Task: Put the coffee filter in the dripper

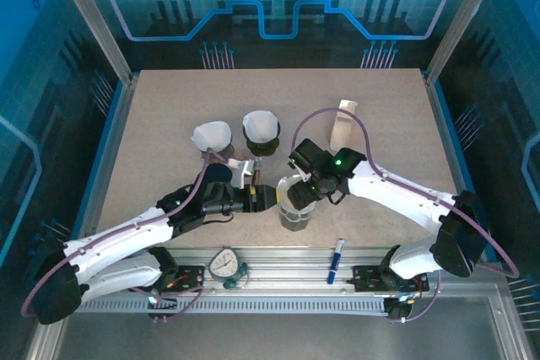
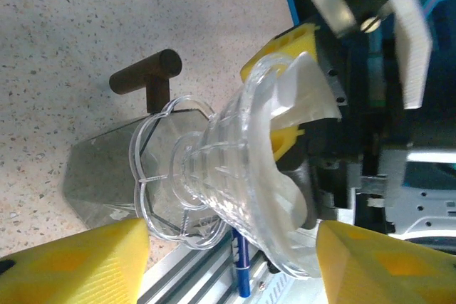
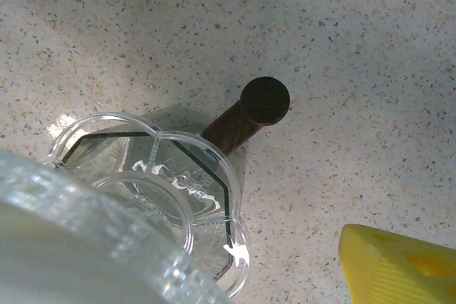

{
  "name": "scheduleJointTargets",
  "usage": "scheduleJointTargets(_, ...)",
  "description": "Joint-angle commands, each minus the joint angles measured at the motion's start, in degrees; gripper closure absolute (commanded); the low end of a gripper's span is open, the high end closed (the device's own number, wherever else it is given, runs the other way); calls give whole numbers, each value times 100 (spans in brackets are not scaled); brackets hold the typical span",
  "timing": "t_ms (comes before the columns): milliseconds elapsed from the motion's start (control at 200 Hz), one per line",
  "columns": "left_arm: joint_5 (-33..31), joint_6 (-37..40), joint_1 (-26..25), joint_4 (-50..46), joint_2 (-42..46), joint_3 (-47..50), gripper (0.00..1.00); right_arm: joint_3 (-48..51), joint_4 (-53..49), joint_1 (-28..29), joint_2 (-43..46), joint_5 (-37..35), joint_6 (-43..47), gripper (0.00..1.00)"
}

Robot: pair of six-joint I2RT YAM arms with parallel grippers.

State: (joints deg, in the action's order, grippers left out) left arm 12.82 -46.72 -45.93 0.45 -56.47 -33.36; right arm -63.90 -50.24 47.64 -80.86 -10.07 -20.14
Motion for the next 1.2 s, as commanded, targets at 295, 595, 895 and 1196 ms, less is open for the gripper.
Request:
scheduleJointTargets(295,-184,393,-23,-209,-309,-685,30,172,112,96,-123,-118,-108,22)
scheduleJointTargets(595,-369,638,-35,-638,-541,-929,43,115,32,114,-163,-181,-113,22)
scheduleJointTargets(895,-258,592,-47,-559,-658,-828,46,68,-4,118,-185,-189,-122,22)
scheduleJointTargets(1196,-280,560,-54,-607,-654,-760,62,53,-13,123,-184,-198,-128,22)
